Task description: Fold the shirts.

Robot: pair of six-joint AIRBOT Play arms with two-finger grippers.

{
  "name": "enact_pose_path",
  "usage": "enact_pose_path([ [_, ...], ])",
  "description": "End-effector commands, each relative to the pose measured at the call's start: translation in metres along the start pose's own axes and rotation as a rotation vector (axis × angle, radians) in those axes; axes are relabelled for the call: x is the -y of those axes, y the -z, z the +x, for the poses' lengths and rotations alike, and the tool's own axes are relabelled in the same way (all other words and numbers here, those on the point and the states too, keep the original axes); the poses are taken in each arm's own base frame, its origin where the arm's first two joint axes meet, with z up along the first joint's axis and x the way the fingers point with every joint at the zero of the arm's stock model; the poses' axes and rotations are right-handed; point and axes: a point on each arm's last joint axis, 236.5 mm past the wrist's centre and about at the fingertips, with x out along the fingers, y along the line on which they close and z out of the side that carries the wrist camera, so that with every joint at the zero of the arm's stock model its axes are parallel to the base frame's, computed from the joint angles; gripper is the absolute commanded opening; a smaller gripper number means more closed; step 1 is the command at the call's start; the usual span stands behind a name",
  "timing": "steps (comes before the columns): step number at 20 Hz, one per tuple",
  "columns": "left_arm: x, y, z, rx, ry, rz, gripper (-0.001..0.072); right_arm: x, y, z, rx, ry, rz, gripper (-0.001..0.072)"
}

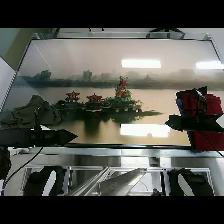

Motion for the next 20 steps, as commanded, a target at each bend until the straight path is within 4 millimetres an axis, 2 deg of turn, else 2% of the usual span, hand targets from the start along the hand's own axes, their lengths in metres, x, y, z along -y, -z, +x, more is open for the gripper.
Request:
enact_pose_path([
  [1,-0.002,-0.005,0.0,0.022,-0.008,0.002,0.0019,0.0,0.0,0.0,-0.001,0.0,0.001,0.0019],
  [3,-0.017,-0.022,-0.01,0.064,-0.093,0.014,0.002,0.0,0.0,0.0,-0.001,0.0,0.001,0.0018],
  [4,-0.036,-0.037,-0.025,0.078,-0.193,0.016,0.0019,0.0,0.0,0.0,-0.001,0.0,0.001,0.0019],
  [6,-0.075,-0.071,-0.07,0.141,-0.39,-0.008,0.0024,0.0,0.0,0.0,-0.001,0.0,0.001,0.0018],
  [7,-0.094,-0.091,-0.094,0.175,-0.478,-0.022,0.0385,0.0,0.0,0.0,-0.001,0.0,0.001,0.0019],
  [8,-0.111,-0.109,-0.112,0.209,-0.541,-0.061,0.0675,0.0,0.0,0.0,-0.001,-0.001,0.002,0.0018],
  [10,-0.144,-0.125,-0.13,0.211,-0.6,-0.138,0.0677,0.0,0.0,0.0,0.0,0.001,0.003,0.0018],
  [13,-0.207,-0.127,-0.136,0.163,-0.64,-0.274,0.0677,0.0,0.0,0.0,0.0,0.0,0.003,0.0019],
  [16,-0.284,-0.109,-0.151,0.124,-0.753,-0.398,0.0677,0.0,0.0,0.0,0.0,0.001,0.002,0.0018],
  [18,-0.326,-0.096,-0.16,0.131,-0.788,-0.479,0.0677,0.0,0.0,0.0,0.0,0.0,0.002,0.0018],
  [20,-0.358,-0.08,-0.171,0.161,-0.798,-0.568,0.0676,0.0,-0.001,0.0,0.002,0.0,0.002,0.0018],
])
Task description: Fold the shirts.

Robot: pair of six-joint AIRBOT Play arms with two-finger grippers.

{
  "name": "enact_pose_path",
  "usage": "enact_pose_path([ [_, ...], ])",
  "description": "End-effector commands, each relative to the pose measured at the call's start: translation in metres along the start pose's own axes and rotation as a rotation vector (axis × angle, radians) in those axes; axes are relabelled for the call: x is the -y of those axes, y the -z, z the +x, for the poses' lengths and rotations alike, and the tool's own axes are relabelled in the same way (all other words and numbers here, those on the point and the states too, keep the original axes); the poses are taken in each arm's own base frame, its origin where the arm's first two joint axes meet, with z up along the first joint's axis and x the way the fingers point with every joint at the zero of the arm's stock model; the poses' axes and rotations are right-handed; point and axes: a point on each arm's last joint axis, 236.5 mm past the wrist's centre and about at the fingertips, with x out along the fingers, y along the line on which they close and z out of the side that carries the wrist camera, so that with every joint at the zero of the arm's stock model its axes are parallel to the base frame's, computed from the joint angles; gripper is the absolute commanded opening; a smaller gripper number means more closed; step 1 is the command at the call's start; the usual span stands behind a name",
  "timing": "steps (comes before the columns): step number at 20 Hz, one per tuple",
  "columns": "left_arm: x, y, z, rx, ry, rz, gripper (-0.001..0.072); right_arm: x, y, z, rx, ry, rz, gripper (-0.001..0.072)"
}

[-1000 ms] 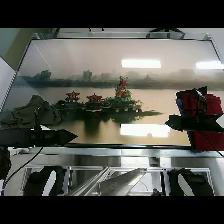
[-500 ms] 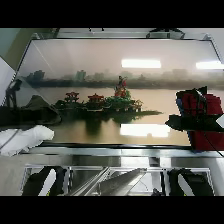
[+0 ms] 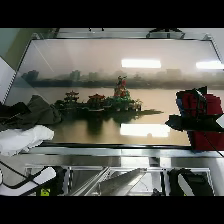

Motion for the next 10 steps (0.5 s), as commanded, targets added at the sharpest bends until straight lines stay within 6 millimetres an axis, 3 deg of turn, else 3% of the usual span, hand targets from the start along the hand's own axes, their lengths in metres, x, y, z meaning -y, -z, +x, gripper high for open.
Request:
enact_pose_path([
  [1,-0.073,-0.003,0.028,-0.003,-0.076,-0.142,0.0676,0.0,-0.002,0.0,0.008,0.0,0.002,0.0019],
  [6,-0.142,0.011,0.04,0.016,-0.104,-0.329,0.0676,0.0,-0.002,0.0,0.008,0.0,0.002,0.0019],
  [7,-0.143,0.012,0.047,0.014,-0.074,-0.331,0.0675,0.0,-0.003,0.0,0.011,0.0,0.002,0.0018],
  [10,-0.119,-0.005,0.068,0.049,0.075,-0.326,0.0647,0.0,-0.005,0.0,0.022,0.001,0.002,0.0019],
])
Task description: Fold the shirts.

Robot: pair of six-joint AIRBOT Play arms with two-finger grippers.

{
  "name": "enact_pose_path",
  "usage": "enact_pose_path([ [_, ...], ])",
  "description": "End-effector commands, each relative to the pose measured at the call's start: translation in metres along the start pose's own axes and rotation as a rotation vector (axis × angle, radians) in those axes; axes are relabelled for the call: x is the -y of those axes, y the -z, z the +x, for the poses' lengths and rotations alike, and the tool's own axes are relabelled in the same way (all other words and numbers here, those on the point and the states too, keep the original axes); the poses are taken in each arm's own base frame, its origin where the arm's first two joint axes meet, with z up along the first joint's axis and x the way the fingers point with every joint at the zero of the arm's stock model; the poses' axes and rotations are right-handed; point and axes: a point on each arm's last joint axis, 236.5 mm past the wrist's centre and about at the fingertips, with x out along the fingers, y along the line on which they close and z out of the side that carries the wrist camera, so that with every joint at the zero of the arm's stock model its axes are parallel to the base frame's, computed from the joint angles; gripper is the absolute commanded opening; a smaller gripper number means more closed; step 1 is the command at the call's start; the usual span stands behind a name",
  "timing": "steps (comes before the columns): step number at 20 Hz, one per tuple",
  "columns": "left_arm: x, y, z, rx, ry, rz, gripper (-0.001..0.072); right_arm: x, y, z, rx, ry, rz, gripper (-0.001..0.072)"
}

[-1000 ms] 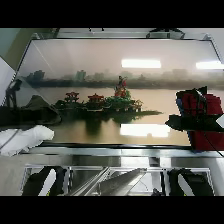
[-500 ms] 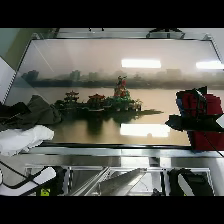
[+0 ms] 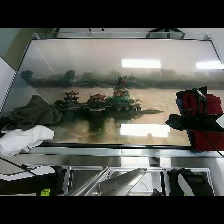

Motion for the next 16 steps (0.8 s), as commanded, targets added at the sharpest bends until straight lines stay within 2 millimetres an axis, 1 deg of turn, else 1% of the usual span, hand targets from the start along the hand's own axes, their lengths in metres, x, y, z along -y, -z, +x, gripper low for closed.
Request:
enact_pose_path([
  [1,0.021,-0.013,0.019,0.036,0.146,-0.016,0.0647,0.0,-0.002,0.0,0.008,0.001,0.001,0.0019],
  [2,0.03,-0.019,0.022,0.053,0.169,-0.014,0.0647,0.0,-0.002,0.0,0.008,0.001,0.001,0.0019],
  [4,0.039,-0.028,0.021,0.087,0.164,0.007,0.0647,0.0,-0.002,0.0,0.008,0.001,0.001,0.0019],
  [7,0.043,-0.044,0.0,0.13,0.165,0.031,0.0646,0.0,-0.002,0.0,0.008,0.001,0.001,0.0018],
  [8,0.045,-0.048,-0.007,0.136,0.169,0.039,0.0624,0.0,-0.002,0.0,0.008,0.001,0.001,0.0019],
  [9,0.046,-0.05,-0.011,0.134,0.172,0.047,0.0324,0.0,-0.002,0.0,0.008,0.001,0.001,0.0018],
  [10,0.048,-0.049,-0.013,0.126,0.177,0.057,0.0054,0.0,-0.002,0.0,0.008,0.001,0.001,0.0018],
  [11,0.053,-0.044,-0.011,0.105,0.188,0.082,0.002,0.0,-0.002,0.0,0.008,0.001,0.001,0.0018],
  [13,0.063,-0.026,0.0,0.022,0.217,0.137,0.002,0.0,-0.002,0.0,0.008,0.001,0.001,0.0018],
  [15,0.069,-0.01,0.011,-0.062,0.245,0.146,0.002,0.0,-0.002,0.0,0.008,0.001,0.001,0.0018],
  [16,0.071,-0.004,0.013,-0.091,0.26,0.14,0.0019,0.0,-0.002,0.0,0.008,0.001,0.001,0.0018],
])
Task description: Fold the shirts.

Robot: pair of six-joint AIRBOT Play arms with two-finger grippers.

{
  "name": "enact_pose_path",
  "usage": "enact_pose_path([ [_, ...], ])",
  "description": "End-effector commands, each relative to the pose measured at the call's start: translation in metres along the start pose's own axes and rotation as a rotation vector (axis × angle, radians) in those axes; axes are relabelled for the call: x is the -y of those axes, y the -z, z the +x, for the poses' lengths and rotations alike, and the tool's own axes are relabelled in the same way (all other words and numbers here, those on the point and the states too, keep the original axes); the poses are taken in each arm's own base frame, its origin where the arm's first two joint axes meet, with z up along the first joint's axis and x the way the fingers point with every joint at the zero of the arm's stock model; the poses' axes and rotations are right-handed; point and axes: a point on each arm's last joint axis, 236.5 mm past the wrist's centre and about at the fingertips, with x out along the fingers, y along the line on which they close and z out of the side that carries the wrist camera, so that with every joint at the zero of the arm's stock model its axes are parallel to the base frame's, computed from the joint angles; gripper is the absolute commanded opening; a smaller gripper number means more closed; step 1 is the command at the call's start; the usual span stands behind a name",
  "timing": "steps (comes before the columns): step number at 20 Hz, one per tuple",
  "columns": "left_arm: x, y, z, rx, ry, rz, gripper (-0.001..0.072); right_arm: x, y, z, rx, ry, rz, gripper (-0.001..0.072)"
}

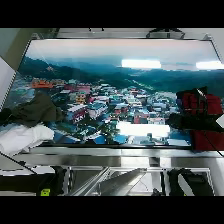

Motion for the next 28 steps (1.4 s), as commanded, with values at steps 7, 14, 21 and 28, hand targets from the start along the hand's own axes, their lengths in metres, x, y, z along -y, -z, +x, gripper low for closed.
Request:
enact_pose_path([
  [7,0.126,-0.006,-0.048,0.068,0.345,0.091,0.0018,0.0,0.0,0.0,0.0,0.0,0.001,0.0018],
  [14,0.375,0.13,-0.095,-0.072,0.638,0.69,0.0018,0.001,-0.02,-0.001,0.083,0.003,0.004,0.0019],
  [21,0.53,0.274,-0.19,0.013,0.908,1.14,0.0018,0.001,-0.024,-0.001,0.1,0.006,-0.015,0.0019],
  [28,0.518,0.293,-0.131,-0.198,0.823,1.145,0.0018,0.003,-0.024,-0.001,0.101,0.015,-0.055,0.0059],
])
